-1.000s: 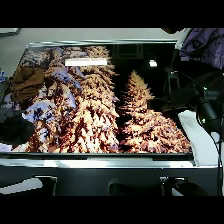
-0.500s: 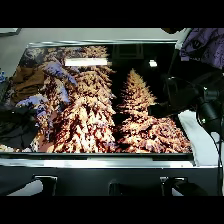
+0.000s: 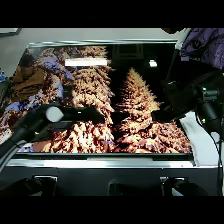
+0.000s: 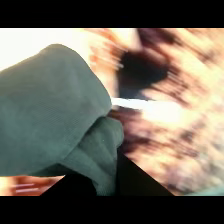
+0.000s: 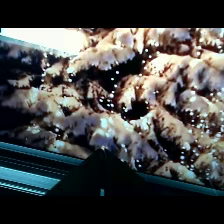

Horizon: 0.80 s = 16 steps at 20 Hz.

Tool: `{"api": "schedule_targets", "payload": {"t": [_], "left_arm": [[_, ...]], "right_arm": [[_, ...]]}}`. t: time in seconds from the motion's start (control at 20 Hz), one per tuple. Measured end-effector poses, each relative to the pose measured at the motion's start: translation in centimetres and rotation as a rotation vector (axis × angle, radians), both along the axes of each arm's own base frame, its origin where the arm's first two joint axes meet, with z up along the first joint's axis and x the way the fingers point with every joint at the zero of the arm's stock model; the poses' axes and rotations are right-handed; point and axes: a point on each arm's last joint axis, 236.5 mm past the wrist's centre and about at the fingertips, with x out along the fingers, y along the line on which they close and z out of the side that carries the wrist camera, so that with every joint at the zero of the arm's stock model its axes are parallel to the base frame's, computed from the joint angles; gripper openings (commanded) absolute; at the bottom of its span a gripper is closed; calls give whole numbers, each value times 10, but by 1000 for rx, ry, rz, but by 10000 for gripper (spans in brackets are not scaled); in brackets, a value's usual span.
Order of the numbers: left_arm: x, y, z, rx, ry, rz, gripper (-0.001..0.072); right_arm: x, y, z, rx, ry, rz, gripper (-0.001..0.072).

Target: Fold the clothes and pants, and hang the long-sleeved shirts on hangers.

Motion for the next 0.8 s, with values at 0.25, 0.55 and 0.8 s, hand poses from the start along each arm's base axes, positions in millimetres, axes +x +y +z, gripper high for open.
{"api": "schedule_targets", "payload": {"t": [0.25,0.55,0.8], "left_arm": [[-31,-88,-25,-115,14,-33,434],[9,-13,19,-80,-63,4,653],[22,150,68,112,-122,128,652]], "right_arm": [[-2,-16,-2,-69,6,3,186],[15,-20,1,-84,-67,-14,320],[23,12,-30,70,-54,-123,493]]}}
